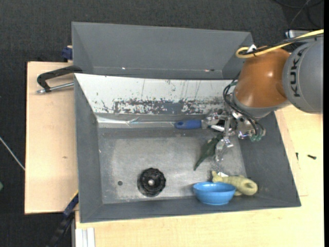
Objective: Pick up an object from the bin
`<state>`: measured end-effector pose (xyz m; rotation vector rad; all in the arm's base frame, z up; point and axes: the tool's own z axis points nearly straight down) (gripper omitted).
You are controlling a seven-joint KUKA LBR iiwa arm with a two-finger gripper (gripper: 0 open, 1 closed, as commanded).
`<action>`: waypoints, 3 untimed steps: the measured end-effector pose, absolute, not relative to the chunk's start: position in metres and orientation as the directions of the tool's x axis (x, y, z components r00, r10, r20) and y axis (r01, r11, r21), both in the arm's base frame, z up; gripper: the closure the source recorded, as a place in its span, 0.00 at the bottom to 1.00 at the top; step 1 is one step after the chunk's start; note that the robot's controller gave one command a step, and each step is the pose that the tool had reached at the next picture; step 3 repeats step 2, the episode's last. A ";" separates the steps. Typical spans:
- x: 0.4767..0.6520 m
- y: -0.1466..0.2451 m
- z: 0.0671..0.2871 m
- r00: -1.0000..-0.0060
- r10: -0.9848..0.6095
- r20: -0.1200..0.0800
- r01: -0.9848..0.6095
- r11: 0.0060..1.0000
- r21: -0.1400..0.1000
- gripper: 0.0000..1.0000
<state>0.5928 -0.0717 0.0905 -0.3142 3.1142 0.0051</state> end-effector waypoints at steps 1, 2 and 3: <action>0.595 -0.071 0.091 -0.980 -0.198 -0.021 -0.198 0.980 0.003 1.00; 0.583 -0.043 0.216 -0.977 -0.215 -0.015 -0.215 0.977 -0.002 1.00; 0.583 -0.043 0.216 -0.977 -0.215 -0.015 -0.215 0.977 -0.002 1.00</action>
Offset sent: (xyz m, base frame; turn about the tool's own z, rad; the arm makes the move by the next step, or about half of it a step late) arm 0.0000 0.0000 0.0000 0.0000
